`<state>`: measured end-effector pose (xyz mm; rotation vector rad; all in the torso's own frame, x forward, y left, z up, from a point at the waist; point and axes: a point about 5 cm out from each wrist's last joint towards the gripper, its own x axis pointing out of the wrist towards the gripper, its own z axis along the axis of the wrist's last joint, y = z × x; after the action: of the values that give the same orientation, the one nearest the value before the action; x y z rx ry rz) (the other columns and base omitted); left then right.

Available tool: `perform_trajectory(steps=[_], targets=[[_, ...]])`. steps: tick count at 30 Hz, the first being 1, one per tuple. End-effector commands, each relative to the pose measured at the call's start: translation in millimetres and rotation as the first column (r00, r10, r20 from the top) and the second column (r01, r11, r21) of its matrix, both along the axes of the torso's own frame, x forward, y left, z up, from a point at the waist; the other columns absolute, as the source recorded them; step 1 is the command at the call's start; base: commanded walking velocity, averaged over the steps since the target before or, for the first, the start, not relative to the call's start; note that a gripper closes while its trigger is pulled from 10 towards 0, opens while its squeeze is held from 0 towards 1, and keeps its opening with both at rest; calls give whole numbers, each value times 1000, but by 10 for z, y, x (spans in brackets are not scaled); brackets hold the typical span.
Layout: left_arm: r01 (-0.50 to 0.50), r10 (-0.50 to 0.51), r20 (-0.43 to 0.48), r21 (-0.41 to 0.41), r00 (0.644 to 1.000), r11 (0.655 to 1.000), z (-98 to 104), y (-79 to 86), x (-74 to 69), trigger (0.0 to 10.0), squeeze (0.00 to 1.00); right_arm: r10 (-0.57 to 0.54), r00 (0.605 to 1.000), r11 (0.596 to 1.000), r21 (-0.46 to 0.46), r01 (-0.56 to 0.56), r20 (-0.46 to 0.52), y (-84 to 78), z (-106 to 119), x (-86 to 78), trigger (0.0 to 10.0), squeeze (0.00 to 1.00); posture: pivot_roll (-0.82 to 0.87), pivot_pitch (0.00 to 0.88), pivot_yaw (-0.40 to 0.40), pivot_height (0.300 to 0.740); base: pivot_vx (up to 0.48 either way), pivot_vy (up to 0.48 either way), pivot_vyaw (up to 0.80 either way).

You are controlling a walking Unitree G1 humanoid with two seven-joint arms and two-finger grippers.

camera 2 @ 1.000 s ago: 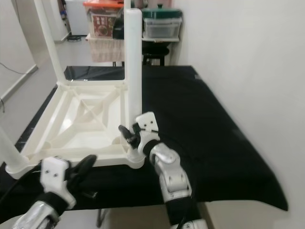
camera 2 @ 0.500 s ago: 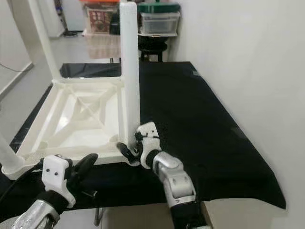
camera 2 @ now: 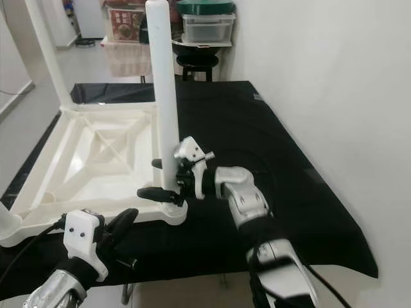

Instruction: Building children table

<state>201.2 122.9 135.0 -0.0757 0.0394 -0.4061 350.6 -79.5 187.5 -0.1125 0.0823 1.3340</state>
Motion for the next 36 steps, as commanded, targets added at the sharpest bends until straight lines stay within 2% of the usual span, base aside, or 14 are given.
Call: perform_trajectory(steps=[1,5,13,15,17,19,20,21,22,23,26,33,34,36], targets=[[-2,2,-16,7,1000,1000,-17,-4,-18,10000,0,40,999,999,-16,-40,-28,86,-25,12,78,0,72,29,-72,740,0,0,0],[0,1,-18,8,1000,1000,-20,-10,-26,10000,0,50,997,998,-23,-51,-51,91,-46,27,0,0,75,30,-74,740,0,0,0],[3,-3,-25,8,1000,1000,-30,-15,-31,10000,0,61,998,998,11,-61,-20,9,-78,34,0,0,64,23,-64,740,0,0,0],[5,-5,-26,9,1000,1000,-34,-15,-29,10000,0,13,1000,1000,16,-13,-8,-38,-102,35,0,0,58,21,-61,740,0,0,0],[8,-7,-30,12,1000,1000,-46,-3,-18,10000,0,-216,976,976,11,216,-8,-128,-206,33,0,0,46,12,-58,740,0,0,0],[8,-7,-30,12,1000,1000,-46,-3,-18,10000,0,-216,976,976,11,216,-8,-128,-206,33,0,0,46,12,-58,740,0,0,0],[7,-7,-31,13,1000,1000,-51,8,-14,10000,0,-423,906,906,6,423,-17,-132,-294,31,0,0,42,7,-53,740,0,0,0],[7,-7,-31,13,1000,1000,-51,8,-14,10000,0,-423,906,906,6,423,-17,-132,-294,31,0,0,42,7,-53,740,0,0,0],[7,-7,-32,15,999,1000,-54,22,-6,10000,0,-650,758,760,-31,649,-58,-137,-443,-49,0,0,33,9,-39,740,0,0,0],[12,-11,-33,17,999,1000,-56,31,4,10000,0,-723,688,691,-50,721,-71,-49,-545,-205,0,0,34,7,-27,740,0,0,0],[17,-17,-36,23,999,1000,-64,47,19,10000,0,-742,670,670,-47,740,-30,61,-536,-289,0,0,22,0,-14,740,0,0,0],[22,-21,-30,30,999,999,-50,45,29,10000,0,-724,688,690,-40,723,-45,105,-541,-223,0,0,35,1,-26,740,0,0,0],[10,-9,-19,26,1000,1000,-31,53,26,10000,0,-719,693,695,-37,718,-50,121,-530,-222,980,0,36,5,-26,740,0,0,0],[-4,4,-6,21,1000,1000,-9,62,18,10000,0,-727,684,686,-38,727,-55,139,-502,-250,980,0,36,7,-26,740,0,0,0]])
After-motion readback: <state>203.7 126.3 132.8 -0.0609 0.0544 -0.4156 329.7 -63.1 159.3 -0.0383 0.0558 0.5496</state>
